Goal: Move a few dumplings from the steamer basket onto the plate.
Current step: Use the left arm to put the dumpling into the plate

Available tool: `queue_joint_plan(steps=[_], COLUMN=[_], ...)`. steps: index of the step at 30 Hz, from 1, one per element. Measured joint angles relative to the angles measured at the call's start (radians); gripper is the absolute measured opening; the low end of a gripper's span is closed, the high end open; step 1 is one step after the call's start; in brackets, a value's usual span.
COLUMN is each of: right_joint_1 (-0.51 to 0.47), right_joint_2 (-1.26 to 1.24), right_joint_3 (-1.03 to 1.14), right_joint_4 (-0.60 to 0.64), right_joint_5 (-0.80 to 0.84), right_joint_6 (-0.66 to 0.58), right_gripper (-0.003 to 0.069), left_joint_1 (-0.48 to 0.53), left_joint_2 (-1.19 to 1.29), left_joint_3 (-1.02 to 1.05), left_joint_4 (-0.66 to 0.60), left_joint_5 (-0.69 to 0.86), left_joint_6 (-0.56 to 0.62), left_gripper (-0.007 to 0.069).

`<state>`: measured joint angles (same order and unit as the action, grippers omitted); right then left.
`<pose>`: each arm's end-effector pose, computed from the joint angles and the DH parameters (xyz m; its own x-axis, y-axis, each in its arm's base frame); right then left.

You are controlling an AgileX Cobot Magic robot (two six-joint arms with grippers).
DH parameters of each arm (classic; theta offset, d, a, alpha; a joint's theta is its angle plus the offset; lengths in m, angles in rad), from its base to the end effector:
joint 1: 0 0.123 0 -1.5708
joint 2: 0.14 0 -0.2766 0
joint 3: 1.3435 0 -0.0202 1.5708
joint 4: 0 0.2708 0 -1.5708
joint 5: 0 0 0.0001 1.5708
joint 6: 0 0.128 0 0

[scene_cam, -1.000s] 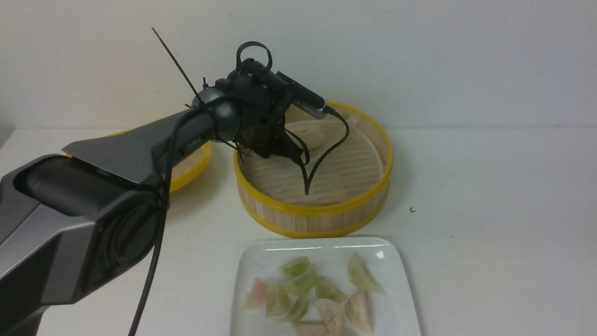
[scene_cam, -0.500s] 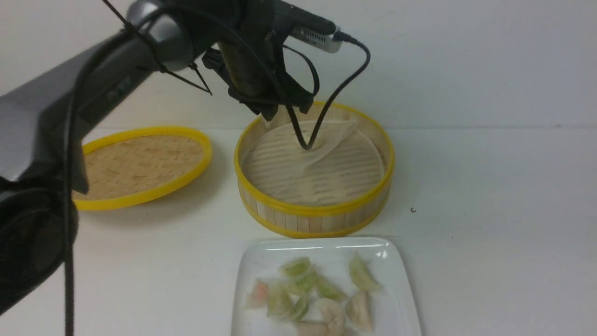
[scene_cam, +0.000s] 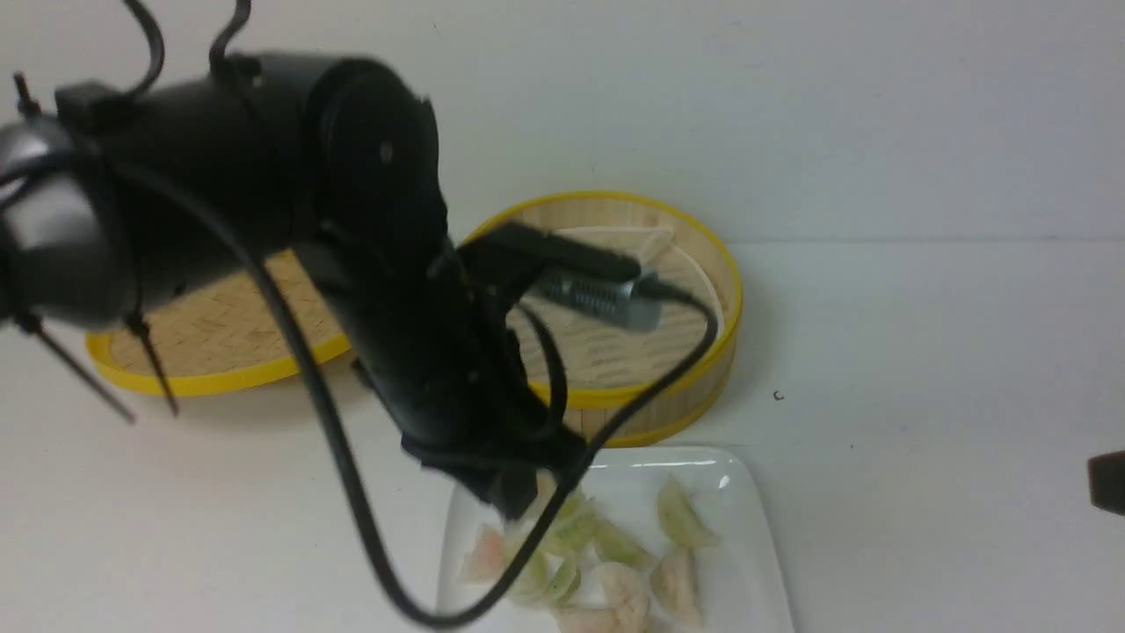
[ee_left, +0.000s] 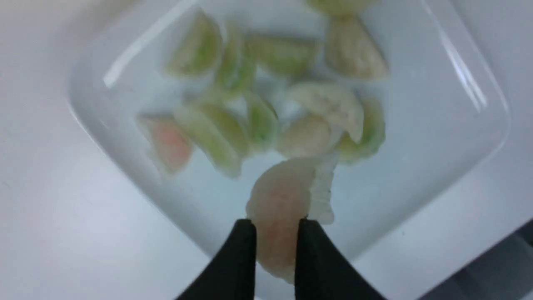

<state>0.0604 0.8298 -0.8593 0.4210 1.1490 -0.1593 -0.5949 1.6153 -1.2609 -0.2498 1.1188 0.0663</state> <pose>0.1714 0.0582 0.3030 -0.8438 -0.0306 -0.5358 -0.2395 0.9149 0.3250 0.2670 -0.2151 0.2205 -0.8373 0.5140 -0.1862 0.5457 0.8068 -0.2266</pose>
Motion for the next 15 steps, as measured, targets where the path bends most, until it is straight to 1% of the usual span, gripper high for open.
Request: queue_joint_plan(steps=[1,4,7,9,11,13,14,15], right_joint_1=[0.0,0.0,0.009,0.038,0.078,0.12,0.142,0.145], right_joint_2=[0.045,0.156,0.269,0.349,0.426,0.518,0.575,0.584], right_joint_3=[-0.033,-0.139,-0.255,-0.335,-0.416,-0.499,-0.541,-0.558], right_joint_4=[0.002,0.008,0.008,0.008,0.006,-0.009,-0.015,-0.016], right_joint_5=[0.024,0.053,0.073,0.079,0.081,0.08,0.078,0.075], right_joint_6=[-0.031,-0.082,-0.148,-0.208,-0.25,-0.275,-0.282,-0.282], right_gripper=[-0.0015,-0.0015,-0.0015,-0.0015,-0.0015,-0.0013,-0.0008,-0.0007], left_joint_1=[-0.012,-0.033,-0.035,-0.035,-0.035,-0.035,-0.035,-0.035], left_joint_2=[-0.016,-0.033,-0.033,-0.033,-0.033,-0.033,-0.033,-0.033], left_joint_3=[0.068,0.181,0.25,0.277,0.287,0.289,0.29,0.29], left_joint_4=[-0.024,-0.066,-0.078,-0.07,-0.068,-0.068,-0.068,-0.068], left_joint_5=[-0.028,-0.087,-0.13,-0.163,-0.186,-0.194,-0.197,-0.199], left_joint_6=[0.0,0.004,0.012,0.017,0.019,0.019,0.019,0.019], left_gripper=[0.0092,0.0092,0.0092,0.0107,0.0146,0.0227,0.0284,0.0294])
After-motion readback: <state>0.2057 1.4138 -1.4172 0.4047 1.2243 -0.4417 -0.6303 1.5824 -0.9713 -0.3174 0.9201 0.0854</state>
